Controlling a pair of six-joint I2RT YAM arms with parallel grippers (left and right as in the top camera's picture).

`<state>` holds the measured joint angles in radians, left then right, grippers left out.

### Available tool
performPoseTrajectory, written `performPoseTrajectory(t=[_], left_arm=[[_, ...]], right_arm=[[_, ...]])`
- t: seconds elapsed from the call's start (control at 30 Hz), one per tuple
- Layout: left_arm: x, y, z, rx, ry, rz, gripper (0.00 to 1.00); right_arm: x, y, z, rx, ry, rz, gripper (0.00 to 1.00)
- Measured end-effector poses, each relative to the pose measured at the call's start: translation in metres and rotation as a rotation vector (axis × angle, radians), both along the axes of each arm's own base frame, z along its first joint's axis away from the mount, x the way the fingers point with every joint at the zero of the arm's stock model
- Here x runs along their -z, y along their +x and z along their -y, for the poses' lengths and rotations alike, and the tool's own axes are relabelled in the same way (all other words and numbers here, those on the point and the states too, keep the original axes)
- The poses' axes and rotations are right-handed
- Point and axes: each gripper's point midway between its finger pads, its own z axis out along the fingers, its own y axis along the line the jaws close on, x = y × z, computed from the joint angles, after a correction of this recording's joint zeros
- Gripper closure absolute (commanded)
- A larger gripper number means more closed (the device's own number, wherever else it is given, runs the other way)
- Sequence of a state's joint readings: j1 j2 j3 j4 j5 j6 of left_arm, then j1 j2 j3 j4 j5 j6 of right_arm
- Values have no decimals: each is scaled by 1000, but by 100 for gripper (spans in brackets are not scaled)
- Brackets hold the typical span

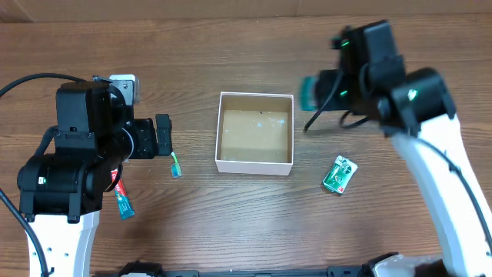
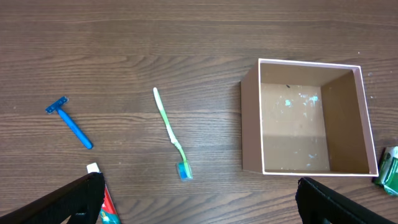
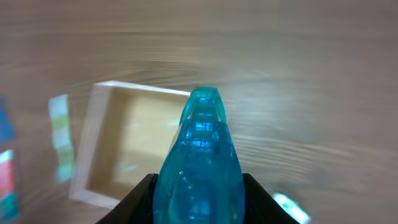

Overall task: Pack container
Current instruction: 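Carry the mouthwash bottle into the box and release it upright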

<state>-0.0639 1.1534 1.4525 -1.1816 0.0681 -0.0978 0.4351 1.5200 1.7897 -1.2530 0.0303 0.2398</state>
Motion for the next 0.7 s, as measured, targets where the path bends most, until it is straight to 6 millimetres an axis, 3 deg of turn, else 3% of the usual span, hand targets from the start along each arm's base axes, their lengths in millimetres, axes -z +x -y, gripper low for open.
performPoseTrajectory(t=[0.13, 0.23, 0.53, 0.7], left_arm=[[0, 0, 0, 0, 0, -1, 0], [0, 0, 0, 0, 0, 0, 0], [0, 0, 0, 0, 0, 0, 0], [0, 0, 0, 0, 0, -1, 0]], right_arm=[[-5, -20, -61, -136, 11, 43, 96], [13, -21, -90, -155, -2, 14, 96], [124, 22, -115, -36, -109, -176, 96], [164, 38, -123, 16, -113, -221, 96]])
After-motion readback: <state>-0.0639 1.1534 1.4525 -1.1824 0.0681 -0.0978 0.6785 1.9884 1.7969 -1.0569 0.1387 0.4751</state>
